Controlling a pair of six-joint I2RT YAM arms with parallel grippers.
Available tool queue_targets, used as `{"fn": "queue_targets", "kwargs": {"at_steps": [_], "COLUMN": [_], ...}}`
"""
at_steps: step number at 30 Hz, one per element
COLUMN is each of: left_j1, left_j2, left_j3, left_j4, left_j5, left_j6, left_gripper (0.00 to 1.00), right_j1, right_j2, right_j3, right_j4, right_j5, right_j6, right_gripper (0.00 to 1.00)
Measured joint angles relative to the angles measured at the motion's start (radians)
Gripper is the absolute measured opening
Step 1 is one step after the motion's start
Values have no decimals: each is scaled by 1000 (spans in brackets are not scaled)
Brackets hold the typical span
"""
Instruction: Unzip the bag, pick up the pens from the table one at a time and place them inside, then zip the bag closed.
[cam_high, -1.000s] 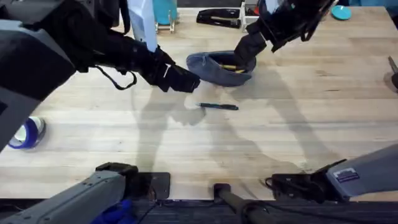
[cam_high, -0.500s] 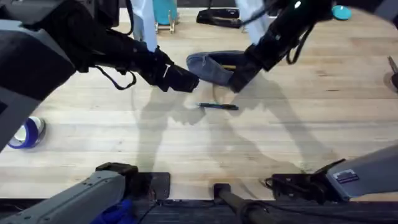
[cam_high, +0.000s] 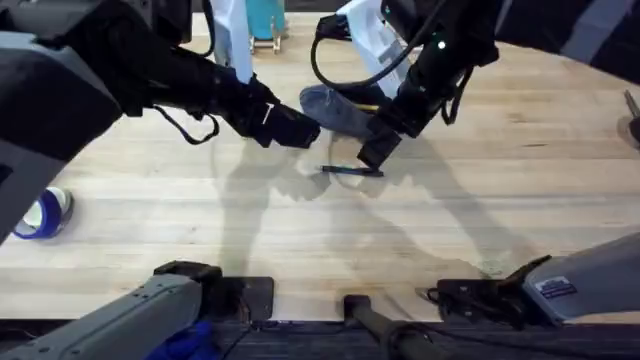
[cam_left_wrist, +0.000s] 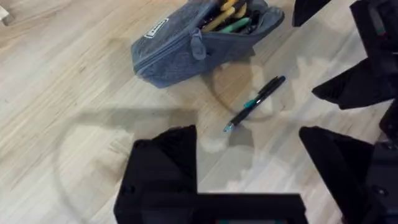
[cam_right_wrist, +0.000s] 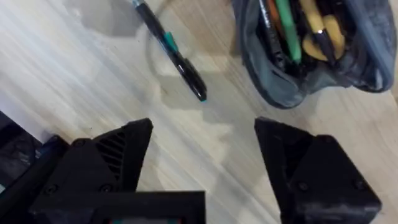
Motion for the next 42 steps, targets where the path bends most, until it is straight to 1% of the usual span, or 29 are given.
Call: {"fn": "queue_targets", "kwargs": {"at_steps": [4,8,10,12,14,19,22,27,32,35,38,42], "left_j1": [0,1,10,32,64,159,200,233,267,297,323,334], "left_j2": [0,0,0,0,0,0,0,0,0,0,0,0], "left_j3": [0,0,0,0,0,0,0,0,0,0,0,0], "left_j4": [3,3,2,-1,-2,-38,-69,-120,-125,-125,-126,-128], "left_j5": [0,2,6,18,46,134,170,208,218,219,219,220], "left_j6": [36,104,135,169,207,340,420,561,662,695,711,723], "left_gripper": [995,993,993,993,993,993,994,992,993,993,993,993], "right_j1": [3,25,38,50,59,70,82,117,160,178,185,186], "right_j2": [0,0,0,0,0,0,0,-2,-2,-2,-2,-2], "right_j3": [0,0,0,0,0,-1,-7,-68,-135,-151,-174,-211], "right_j4": [2,2,2,2,2,3,19,102,188,229,279,333], "right_j5": [7,13,15,22,27,33,42,56,74,77,79,86], "right_j6": [11,19,22,28,37,60,76,109,129,140,150,161], "right_gripper": [998,998,998,998,998,998,998,998,998,998,998,998]}}
